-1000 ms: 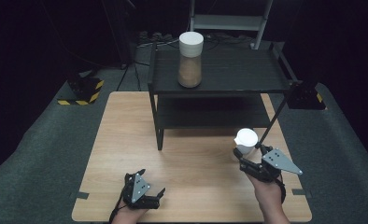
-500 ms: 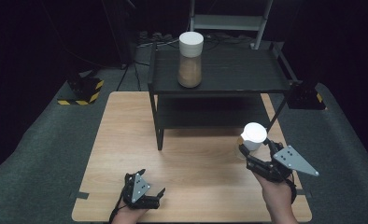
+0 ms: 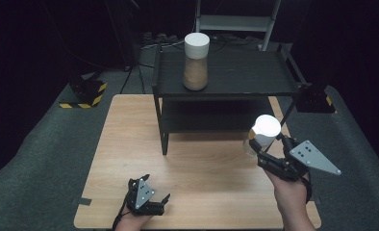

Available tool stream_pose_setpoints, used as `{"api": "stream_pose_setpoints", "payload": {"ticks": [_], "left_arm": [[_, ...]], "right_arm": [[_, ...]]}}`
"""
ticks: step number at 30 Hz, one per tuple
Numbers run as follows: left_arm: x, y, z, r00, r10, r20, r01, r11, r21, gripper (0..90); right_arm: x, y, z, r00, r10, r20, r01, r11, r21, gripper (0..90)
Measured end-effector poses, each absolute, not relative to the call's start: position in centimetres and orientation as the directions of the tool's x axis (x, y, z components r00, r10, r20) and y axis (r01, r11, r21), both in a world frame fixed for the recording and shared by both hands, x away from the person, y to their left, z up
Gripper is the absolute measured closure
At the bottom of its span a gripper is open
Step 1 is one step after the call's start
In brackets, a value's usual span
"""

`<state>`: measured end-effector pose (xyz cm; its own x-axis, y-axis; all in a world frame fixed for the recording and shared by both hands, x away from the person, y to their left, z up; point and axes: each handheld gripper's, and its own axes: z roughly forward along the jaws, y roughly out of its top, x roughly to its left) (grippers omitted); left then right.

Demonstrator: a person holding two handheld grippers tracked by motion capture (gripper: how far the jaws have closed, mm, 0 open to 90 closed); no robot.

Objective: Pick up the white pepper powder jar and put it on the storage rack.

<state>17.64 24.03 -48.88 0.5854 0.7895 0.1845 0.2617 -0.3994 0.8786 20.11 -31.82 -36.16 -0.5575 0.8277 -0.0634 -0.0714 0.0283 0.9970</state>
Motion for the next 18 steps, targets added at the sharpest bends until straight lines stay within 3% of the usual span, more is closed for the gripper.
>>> {"api": "stream_pose_setpoints", "payload": {"ticks": [18], "left_arm": [[17.6, 24.2, -49.0, 0.587, 0.789, 0.179, 0.258, -0.392, 0.883, 0.5]], "right_arm": [[21.6, -31.3, -32.3, -0.528, 0.847, -0.059, -0.105, 0.004, 0.994, 29.8]]}}
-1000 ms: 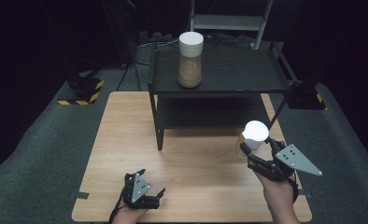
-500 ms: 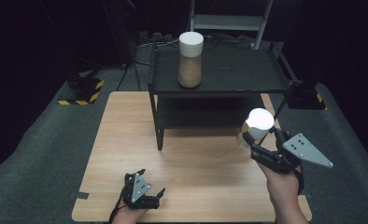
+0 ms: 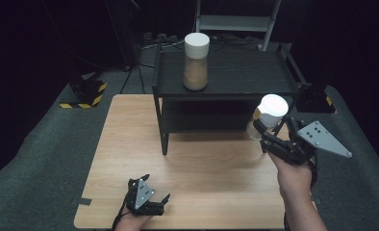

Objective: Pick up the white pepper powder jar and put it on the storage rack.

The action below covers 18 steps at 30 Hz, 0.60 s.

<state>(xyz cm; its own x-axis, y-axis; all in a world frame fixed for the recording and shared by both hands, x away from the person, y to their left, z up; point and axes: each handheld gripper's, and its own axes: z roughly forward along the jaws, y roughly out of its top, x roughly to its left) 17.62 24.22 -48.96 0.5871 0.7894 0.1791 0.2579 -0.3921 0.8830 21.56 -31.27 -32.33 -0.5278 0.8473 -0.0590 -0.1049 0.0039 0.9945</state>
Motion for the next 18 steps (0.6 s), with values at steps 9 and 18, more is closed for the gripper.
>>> {"api": "stream_pose_setpoints", "payload": {"ticks": [9, 18], "left_arm": [[17.7, 24.2, -48.9, 0.592, 0.784, 0.186, 0.257, -0.402, 0.879, 0.4], [17.7, 24.2, -48.9, 0.596, 0.781, 0.184, 0.256, -0.403, 0.879, 0.5]], "right_arm": [[22.4, -30.9, -30.6, -0.514, 0.855, -0.067, -0.12, 0.005, 0.993, 29.8], [23.2, -30.3, -29.1, -0.497, 0.865, -0.072, -0.133, 0.006, 0.991, 29.8]]}}
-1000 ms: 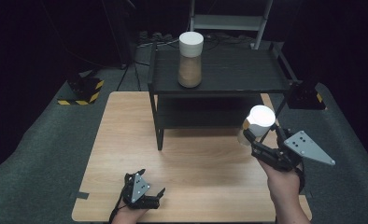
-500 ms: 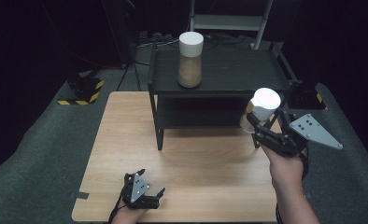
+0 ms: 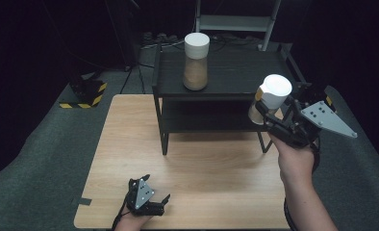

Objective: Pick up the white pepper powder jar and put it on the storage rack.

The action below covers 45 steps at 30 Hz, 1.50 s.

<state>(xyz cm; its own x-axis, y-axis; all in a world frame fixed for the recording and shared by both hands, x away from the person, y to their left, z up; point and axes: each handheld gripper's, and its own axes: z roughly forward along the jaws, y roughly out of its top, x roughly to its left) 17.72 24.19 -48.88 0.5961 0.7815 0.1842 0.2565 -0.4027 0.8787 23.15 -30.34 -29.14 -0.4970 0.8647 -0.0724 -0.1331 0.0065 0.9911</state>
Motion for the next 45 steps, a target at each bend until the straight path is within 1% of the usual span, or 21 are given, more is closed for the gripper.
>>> {"api": "stream_pose_setpoints", "payload": {"ticks": [23, 45], "left_arm": [[17.8, 24.4, -48.9, 0.606, 0.774, 0.182, 0.249, -0.402, 0.881, 0.5], [17.8, 24.6, -49.0, 0.608, 0.775, 0.172, 0.25, -0.393, 0.885, 0.4]], "right_arm": [[26.4, -28.4, -26.6, -0.471, 0.88, -0.063, -0.154, -0.011, 0.988, 29.8], [30.3, -26.7, -25.5, -0.445, 0.894, -0.042, -0.115, -0.01, 0.993, 29.7]]}}
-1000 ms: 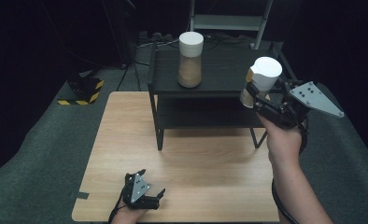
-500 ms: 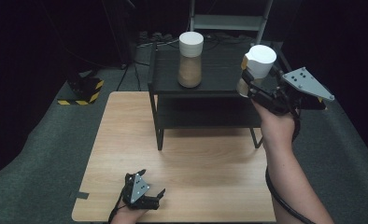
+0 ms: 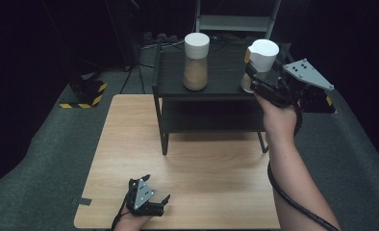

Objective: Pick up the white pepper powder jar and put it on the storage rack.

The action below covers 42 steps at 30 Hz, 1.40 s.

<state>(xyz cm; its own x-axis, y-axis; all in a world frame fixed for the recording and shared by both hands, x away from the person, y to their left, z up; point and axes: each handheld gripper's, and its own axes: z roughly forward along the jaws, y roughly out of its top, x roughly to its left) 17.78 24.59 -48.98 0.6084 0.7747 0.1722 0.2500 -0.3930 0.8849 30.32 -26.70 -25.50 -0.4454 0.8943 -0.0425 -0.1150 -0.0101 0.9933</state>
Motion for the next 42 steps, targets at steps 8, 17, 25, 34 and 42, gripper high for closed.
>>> {"api": "stream_pose_setpoints", "payload": {"ticks": [8, 17, 25, 34, 42], "left_arm": [[17.8, 24.6, -49.0, 0.61, 0.774, 0.17, 0.249, -0.391, 0.886, 0.5], [17.8, 24.7, -49.0, 0.611, 0.773, 0.17, 0.249, -0.391, 0.886, 0.4], [17.8, 24.7, -49.0, 0.612, 0.773, 0.17, 0.249, -0.392, 0.885, 0.5], [17.8, 24.6, -48.9, 0.613, 0.771, 0.174, 0.248, -0.397, 0.884, 0.5], [17.9, 24.7, -48.9, 0.616, 0.768, 0.175, 0.248, -0.399, 0.883, 0.5]], "right_arm": [[31.1, -26.1, -25.4, -0.439, 0.897, -0.046, -0.107, -0.002, 0.994, 29.8], [31.8, -26.0, -25.6, -0.44, 0.897, -0.026, -0.1, -0.021, 0.995, 29.6], [32.0, -26.0, -25.7, -0.442, 0.897, -0.026, -0.106, -0.023, 0.994, 29.6], [31.9, -26.0, -25.8, -0.445, 0.895, -0.021, -0.104, -0.028, 0.994, 29.2], [31.6, -26.1, -25.3, -0.444, 0.896, -0.023, -0.091, -0.019, 0.996, 21.1]]}}
